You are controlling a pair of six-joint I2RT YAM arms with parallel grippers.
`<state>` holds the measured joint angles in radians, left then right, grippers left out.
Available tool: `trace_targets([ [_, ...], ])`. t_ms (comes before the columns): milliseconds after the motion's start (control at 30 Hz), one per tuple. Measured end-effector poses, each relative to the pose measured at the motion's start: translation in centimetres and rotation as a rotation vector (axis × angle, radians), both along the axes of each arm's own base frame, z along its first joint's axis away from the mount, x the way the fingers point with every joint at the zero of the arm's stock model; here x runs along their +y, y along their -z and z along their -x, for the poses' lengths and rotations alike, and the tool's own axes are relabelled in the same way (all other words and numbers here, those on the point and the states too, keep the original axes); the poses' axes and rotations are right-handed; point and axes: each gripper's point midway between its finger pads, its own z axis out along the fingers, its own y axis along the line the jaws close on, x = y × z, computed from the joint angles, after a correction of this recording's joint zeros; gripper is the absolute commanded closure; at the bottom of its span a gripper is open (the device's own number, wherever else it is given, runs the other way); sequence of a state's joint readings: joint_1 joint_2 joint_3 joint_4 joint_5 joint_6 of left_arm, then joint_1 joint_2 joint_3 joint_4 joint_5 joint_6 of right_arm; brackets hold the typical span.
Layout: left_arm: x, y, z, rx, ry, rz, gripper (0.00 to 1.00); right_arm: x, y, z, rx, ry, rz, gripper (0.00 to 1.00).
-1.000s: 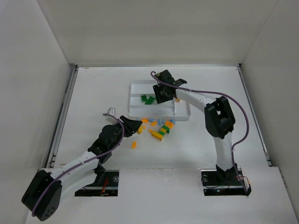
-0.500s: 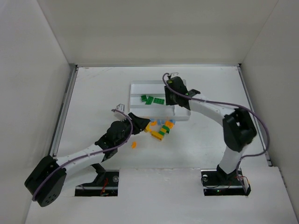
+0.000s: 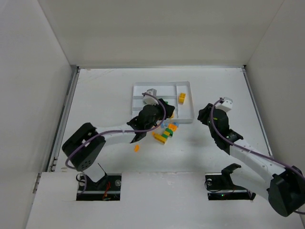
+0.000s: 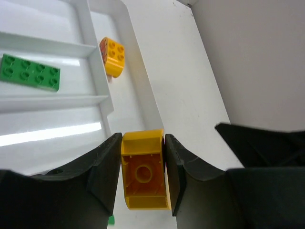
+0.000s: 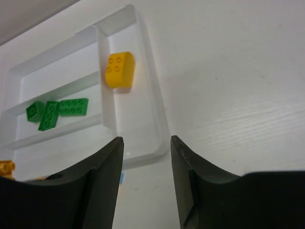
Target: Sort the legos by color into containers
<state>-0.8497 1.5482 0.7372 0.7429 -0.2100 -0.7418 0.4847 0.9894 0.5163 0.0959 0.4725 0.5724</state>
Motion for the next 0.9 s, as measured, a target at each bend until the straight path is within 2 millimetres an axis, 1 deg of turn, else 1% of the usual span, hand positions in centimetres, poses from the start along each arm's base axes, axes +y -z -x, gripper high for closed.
trace_targets([
  [33,-0.7,0.1,-0.8,-0.007,-0.002,-0.010,0.64,-0.9,0.9,0.3,0.006,0.028,-0.007,0.49],
  [100,-2.1,0.3,-2.1,-0.019,-0.001,-0.029,0.64,-1.9,2.3,0.6,0.019,0.063,-0.023,0.49],
  [167,-3.6,0.5,-3.5,-0.035,0.003,-0.046,0.64,-2.5,3.2,0.9,0.030,0.083,-0.039,0.48],
  [200,-4.3,0.7,-4.1,-0.042,0.005,-0.054,0.63,-2.5,3.3,1.0,0.028,0.087,-0.051,0.48],
  [233,-5.1,0.9,-4.8,-0.048,0.007,-0.064,0.63,-2.6,3.2,1.1,0.020,0.090,-0.061,0.48],
  [300,-6.5,1.3,-6.0,-0.062,0.012,-0.082,0.62,-2.6,2.2,1.2,-0.017,0.090,-0.093,0.47],
  [400,-8.3,2.2,-7.5,-0.076,0.016,-0.113,0.60,-2.9,0.0,1.3,-0.103,0.100,-0.153,0.46],
  [500,-9.6,3.4,-8.8,-0.081,0.012,-0.156,0.55,-3.3,-1.5,1.4,-0.161,0.113,-0.197,0.46],
  [567,-10.2,4.2,-9.5,-0.082,0.008,-0.186,0.48,-3.5,-2.1,1.5,-0.188,0.118,-0.217,0.45],
  [667,-10.6,5.2,-10.0,-0.075,0.004,-0.227,0.41,-3.7,-2.2,1.7,-0.202,0.122,-0.233,0.46],
  [767,-10.3,5.7,-10.0,-0.066,-0.001,-0.253,0.39,-3.6,-2.2,1.7,-0.200,0.113,-0.236,0.48],
  [833,-10.1,5.6,-10.0,-0.065,-0.005,-0.260,0.39,-3.4,-1.8,1.6,-0.189,0.107,-0.232,0.53],
  [900,-9.1,5.5,-9.3,-0.057,-0.006,-0.269,0.40,-2.9,-1.0,1.4,-0.160,0.090,-0.220,0.57],
])
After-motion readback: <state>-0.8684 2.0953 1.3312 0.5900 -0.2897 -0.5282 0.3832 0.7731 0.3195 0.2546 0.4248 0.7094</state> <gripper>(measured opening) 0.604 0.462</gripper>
